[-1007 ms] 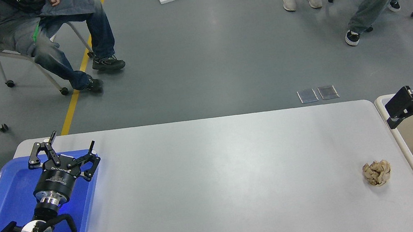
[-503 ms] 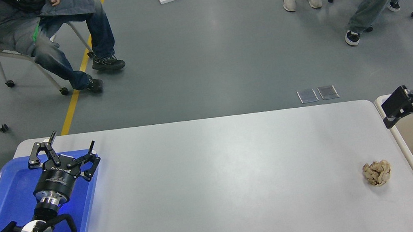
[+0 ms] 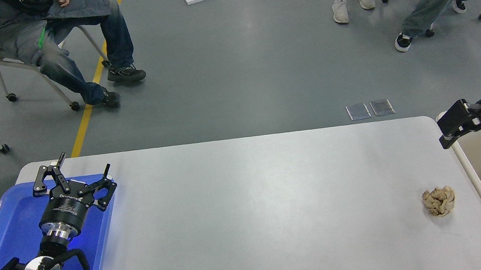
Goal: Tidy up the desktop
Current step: 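Move the right gripper toward the crumpled paper ball, then lower the right gripper onto the paper ball and close it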
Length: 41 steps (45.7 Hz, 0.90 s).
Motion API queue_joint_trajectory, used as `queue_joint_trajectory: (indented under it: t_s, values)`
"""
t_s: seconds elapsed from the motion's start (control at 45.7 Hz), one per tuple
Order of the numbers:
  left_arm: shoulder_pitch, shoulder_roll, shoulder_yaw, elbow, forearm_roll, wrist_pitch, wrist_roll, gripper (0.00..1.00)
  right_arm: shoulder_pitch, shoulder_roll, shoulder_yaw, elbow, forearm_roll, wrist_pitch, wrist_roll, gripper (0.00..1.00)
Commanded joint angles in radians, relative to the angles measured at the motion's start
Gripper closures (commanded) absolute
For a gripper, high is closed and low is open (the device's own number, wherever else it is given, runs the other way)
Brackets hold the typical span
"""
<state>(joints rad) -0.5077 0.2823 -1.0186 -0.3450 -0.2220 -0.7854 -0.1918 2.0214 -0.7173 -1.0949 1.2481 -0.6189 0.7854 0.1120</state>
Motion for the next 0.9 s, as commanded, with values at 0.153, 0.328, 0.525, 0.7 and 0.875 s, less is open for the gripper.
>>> queue_joint_trajectory:
  t_s: [0.153, 0.328, 0.525, 0.7, 0.875]
  values:
    - [0.0, 0.0, 0.002, 0.0, 0.0, 0.0, 0.0, 0.0, -0.084, 0.004, 0.056, -0.102, -0.007, 0.0, 0.002, 0.01]
    - [0.0, 0.0, 0.0, 0.0, 0.0, 0.0, 0.0, 0.0, -0.19, 0.004, 0.092, -0.203, -0.016, 0.0, 0.002, 0.01]
    - [0.0, 0.0, 0.0, 0.0, 0.0, 0.0, 0.0, 0.0, -0.294, 0.051, 0.11, -0.254, -0.016, -0.057, 0.005, 0.01]
    - [0.0, 0.0, 0.0, 0.0, 0.0, 0.0, 0.0, 0.0, -0.438, 0.137, 0.145, -0.42, -0.015, -0.13, 0.014, 0.01]
    - [0.0, 0.0, 0.0, 0.0, 0.0, 0.0, 0.0, 0.0, -0.584, 0.191, 0.214, -0.545, -0.015, -0.141, 0.017, 0.01]
